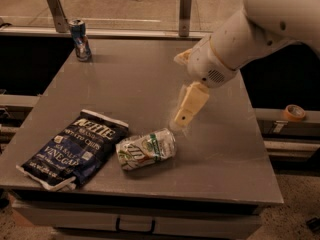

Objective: Move 7up can near blue chip bag

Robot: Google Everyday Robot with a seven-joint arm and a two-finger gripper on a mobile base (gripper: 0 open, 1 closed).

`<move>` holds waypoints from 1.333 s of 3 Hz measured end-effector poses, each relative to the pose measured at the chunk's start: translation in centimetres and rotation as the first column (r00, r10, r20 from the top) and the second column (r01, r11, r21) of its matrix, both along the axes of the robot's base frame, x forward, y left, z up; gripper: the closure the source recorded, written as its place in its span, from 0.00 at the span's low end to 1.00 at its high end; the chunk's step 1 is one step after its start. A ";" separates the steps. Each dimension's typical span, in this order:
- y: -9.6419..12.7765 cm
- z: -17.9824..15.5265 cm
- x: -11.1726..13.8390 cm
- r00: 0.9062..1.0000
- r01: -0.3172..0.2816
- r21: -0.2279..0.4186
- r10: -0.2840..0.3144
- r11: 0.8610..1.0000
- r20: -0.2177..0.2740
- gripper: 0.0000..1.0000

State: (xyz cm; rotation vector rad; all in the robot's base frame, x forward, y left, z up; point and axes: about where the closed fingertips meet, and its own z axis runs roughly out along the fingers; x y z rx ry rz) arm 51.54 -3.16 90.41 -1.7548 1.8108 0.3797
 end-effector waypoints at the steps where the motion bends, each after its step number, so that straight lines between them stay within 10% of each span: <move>1: -3.9 2.8 1.8 0.996 0.080 0.018 -0.080 0.997 0.045 0.00; 2: -8.5 7.4 3.6 0.979 0.131 0.010 -0.131 0.991 0.154 0.00; 3: -12.8 13.1 5.6 0.944 0.169 0.020 -0.168 0.985 0.283 0.00; 4: -13.2 16.0 5.9 0.925 0.177 0.040 -0.180 0.983 0.334 0.00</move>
Offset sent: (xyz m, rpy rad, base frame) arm 0.0639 -0.1515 0.1494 -0.0128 -0.3261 -0.2051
